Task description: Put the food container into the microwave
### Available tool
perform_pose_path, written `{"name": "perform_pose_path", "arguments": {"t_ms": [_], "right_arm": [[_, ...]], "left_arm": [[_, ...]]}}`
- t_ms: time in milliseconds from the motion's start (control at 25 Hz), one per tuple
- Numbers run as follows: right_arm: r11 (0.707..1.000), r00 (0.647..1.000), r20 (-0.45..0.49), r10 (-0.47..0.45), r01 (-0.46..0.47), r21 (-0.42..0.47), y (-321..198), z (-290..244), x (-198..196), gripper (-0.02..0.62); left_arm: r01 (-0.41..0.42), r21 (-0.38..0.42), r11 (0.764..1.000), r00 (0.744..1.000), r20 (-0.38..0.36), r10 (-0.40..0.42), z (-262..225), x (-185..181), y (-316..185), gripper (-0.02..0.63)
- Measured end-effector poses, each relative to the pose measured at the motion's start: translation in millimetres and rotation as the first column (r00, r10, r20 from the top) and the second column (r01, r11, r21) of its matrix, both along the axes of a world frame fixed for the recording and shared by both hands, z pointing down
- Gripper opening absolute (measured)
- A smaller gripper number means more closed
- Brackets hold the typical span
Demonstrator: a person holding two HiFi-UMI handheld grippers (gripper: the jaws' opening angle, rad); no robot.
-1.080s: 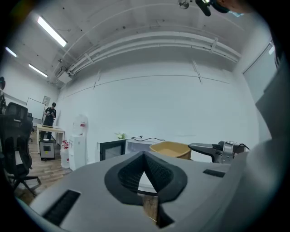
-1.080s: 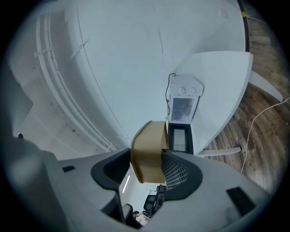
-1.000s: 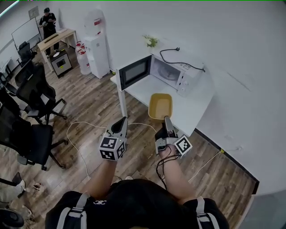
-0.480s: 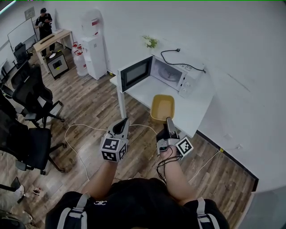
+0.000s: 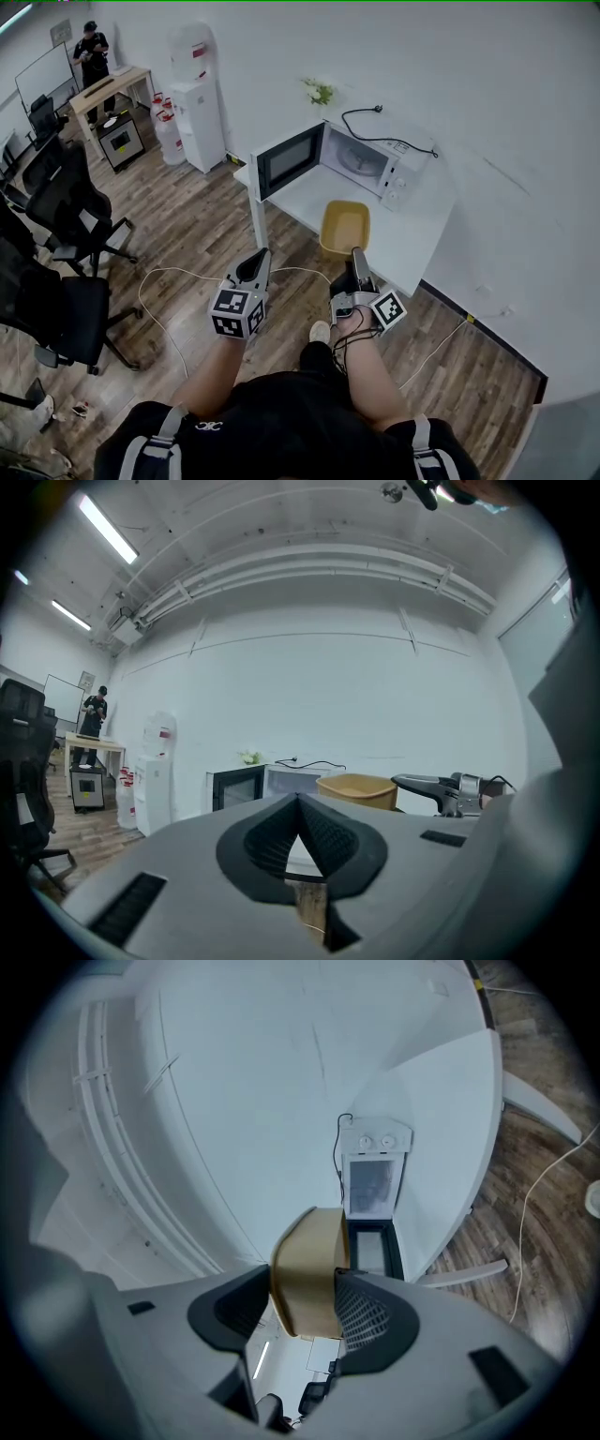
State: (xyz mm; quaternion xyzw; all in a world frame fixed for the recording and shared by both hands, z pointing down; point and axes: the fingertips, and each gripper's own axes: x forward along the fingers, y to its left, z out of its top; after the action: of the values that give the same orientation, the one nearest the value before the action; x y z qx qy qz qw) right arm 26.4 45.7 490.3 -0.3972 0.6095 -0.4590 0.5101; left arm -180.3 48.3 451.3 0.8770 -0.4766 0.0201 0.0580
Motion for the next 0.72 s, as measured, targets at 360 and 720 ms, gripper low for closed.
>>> {"name": "perform_pose_path", "arguments": {"t_ms": [360, 720], "right_arm": [[1.000, 1.000, 0.011, 0.023, -0.023, 0.008, -70.9, 6.9, 26.7, 0.225], [0.999, 0.999, -0.015, 0.033, -0.033, 0.017, -164.8, 11.8, 59.1, 0.225]], "left_arm": [[-0.007, 0.001, 1.000, 1.000, 0.009, 0.007, 5.3, 20.7, -69.6, 0.002], [-0.041, -0.005, 0.999, 0.999, 0.015, 0.041, 8.4, 65.1, -162.8, 0.003]]}}
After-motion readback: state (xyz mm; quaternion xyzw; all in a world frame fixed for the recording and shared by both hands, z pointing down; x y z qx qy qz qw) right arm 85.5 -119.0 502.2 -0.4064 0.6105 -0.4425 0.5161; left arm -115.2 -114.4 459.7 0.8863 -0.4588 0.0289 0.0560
